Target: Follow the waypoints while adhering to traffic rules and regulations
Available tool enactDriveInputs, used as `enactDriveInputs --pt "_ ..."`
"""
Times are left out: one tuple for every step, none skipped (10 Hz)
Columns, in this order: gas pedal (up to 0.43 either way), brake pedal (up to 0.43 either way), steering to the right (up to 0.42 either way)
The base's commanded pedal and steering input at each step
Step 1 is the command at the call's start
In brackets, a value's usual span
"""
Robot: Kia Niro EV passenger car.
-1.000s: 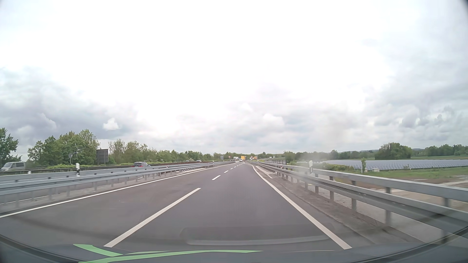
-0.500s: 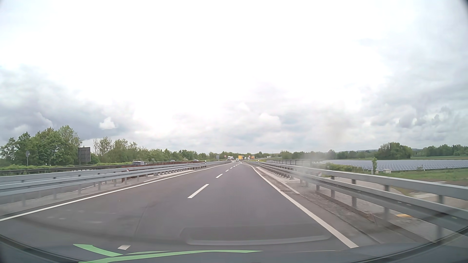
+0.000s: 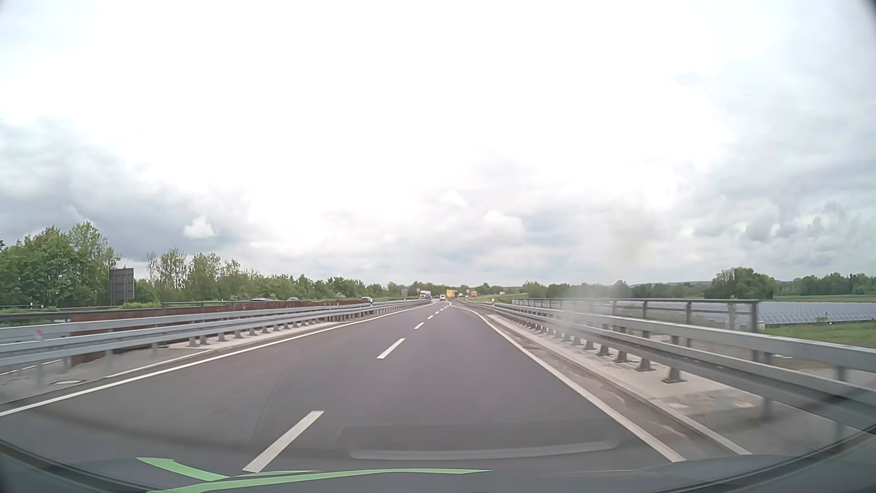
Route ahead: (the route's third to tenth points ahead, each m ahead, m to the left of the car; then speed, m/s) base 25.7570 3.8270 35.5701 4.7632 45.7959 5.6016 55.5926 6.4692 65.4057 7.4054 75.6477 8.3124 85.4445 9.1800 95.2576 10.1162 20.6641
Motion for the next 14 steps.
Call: enactDriveInputs --pt "0.390 0.000 0.000" --pt "0.390 0.000 0.000" --pt "0.390 0.000 0.000" --pt "0.390 0.000 0.000" --pt "0.378 0.000 0.000" --pt "0.378 0.000 0.000" --pt "0.378 0.000 0.000" --pt "0.378 0.000 0.000" --pt "0.378 0.000 0.000" --pt "0.378 0.000 0.000" --pt "0.378 0.000 0.000" --pt "0.378 0.000 0.000" --pt "0.378 0.000 0.000" --pt "0.378 0.000 0.000"
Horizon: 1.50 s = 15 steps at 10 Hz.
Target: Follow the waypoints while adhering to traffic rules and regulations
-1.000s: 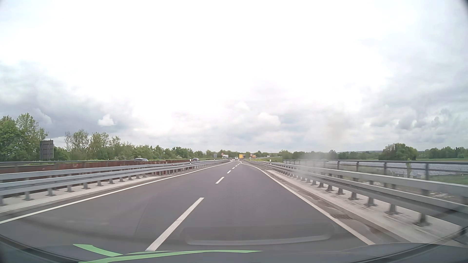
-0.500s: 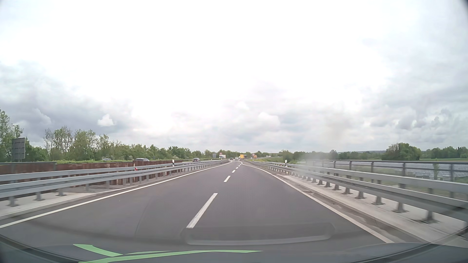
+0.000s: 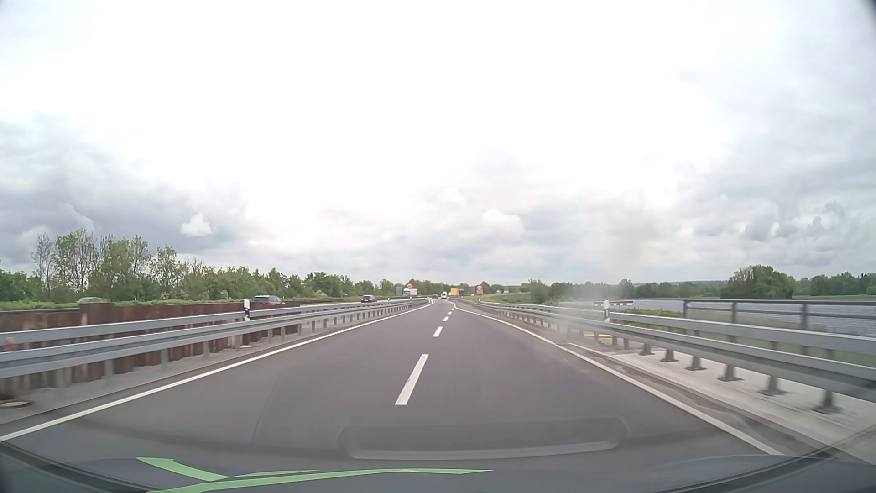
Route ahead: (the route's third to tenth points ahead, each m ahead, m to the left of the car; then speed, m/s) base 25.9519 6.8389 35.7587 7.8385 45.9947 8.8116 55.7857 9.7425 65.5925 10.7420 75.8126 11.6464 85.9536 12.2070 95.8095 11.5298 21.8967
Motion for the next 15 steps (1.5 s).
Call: enactDriveInputs --pt "0.378 0.000 0.000" --pt "0.268 0.000 0.000" --pt "0.110 0.000 0.000" --pt "0.000 0.000 0.000" --pt "0.000 0.000 0.000" --pt "0.000 0.000 0.000" --pt "0.000 0.000 0.000" --pt "0.000 0.000 0.000" --pt "0.000 0.000 0.000" --pt "0.000 0.000 0.000" --pt "0.000 0.000 0.000" --pt "0.000 0.000 0.000" --pt "0.000 0.000 0.000" --pt "0.000 0.000 0.000" --pt "0.000 0.000 0.000"
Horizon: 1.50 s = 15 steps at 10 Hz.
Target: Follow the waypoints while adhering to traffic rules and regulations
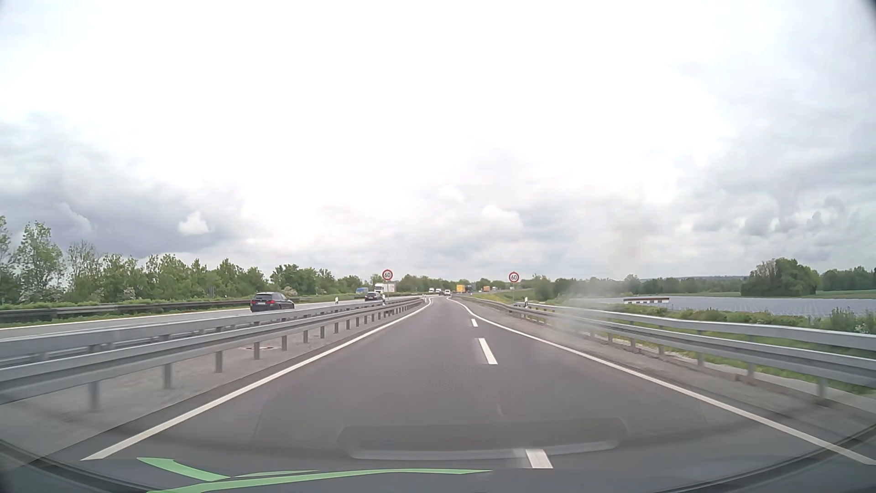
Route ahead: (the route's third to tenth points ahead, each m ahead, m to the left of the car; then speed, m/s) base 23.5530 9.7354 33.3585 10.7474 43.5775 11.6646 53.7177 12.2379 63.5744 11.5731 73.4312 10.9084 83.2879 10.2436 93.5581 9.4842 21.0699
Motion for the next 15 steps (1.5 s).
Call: enactDriveInputs --pt "0.000 0.000 0.000" --pt "0.000 0.000 0.000" --pt "0.000 0.000 0.001" --pt "0.000 0.000 0.002" --pt "0.000 0.000 0.002" --pt "0.000 0.000 0.003" --pt "0.000 0.000 0.004" --pt "0.000 0.000 0.004" --pt "0.000 0.000 0.005" --pt "0.000 0.000 0.005" --pt "0.000 0.000 0.005" --pt "0.000 0.000 0.005" --pt "0.000 0.000 0.005" --pt "0.000 0.000 0.005" --pt "0.000 0.000 0.005"
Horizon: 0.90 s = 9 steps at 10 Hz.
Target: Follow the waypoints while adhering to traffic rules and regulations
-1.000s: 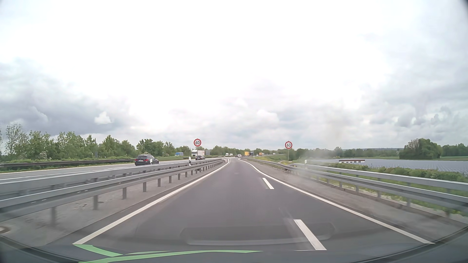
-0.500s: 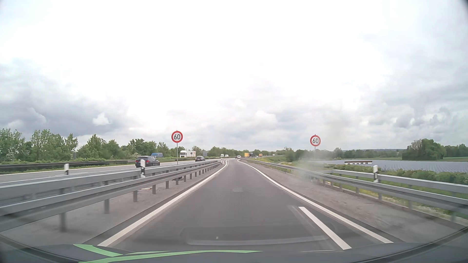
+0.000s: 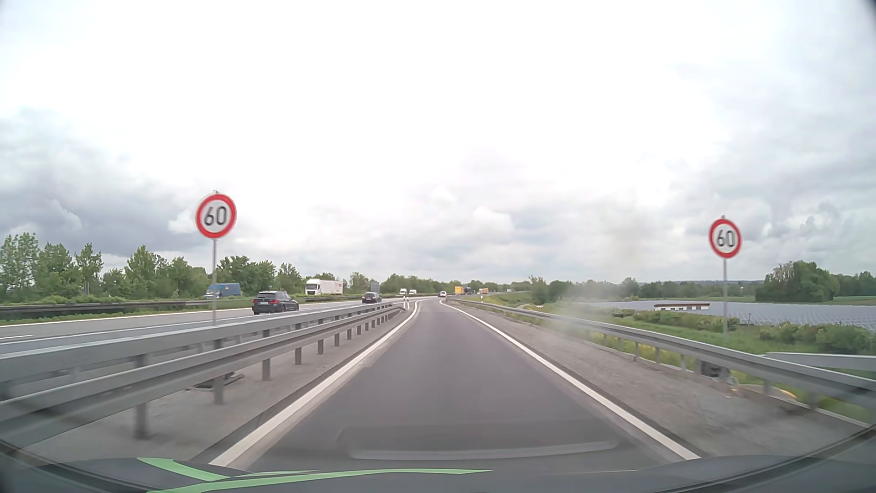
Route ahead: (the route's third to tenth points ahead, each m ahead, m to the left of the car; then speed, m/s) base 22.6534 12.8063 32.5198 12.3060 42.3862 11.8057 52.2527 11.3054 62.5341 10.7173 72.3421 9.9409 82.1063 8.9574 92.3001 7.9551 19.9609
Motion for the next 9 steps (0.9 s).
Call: enactDriveInputs --pt "0.000 0.000 0.004" --pt "0.000 0.000 0.002" --pt "0.000 0.000 0.001" --pt "0.000 0.000 0.001" --pt "0.000 0.000 0.002" --pt "0.000 0.000 0.002" --pt "0.000 0.000 0.001" --pt "0.000 0.000 0.000" --pt "0.000 0.000 0.000"
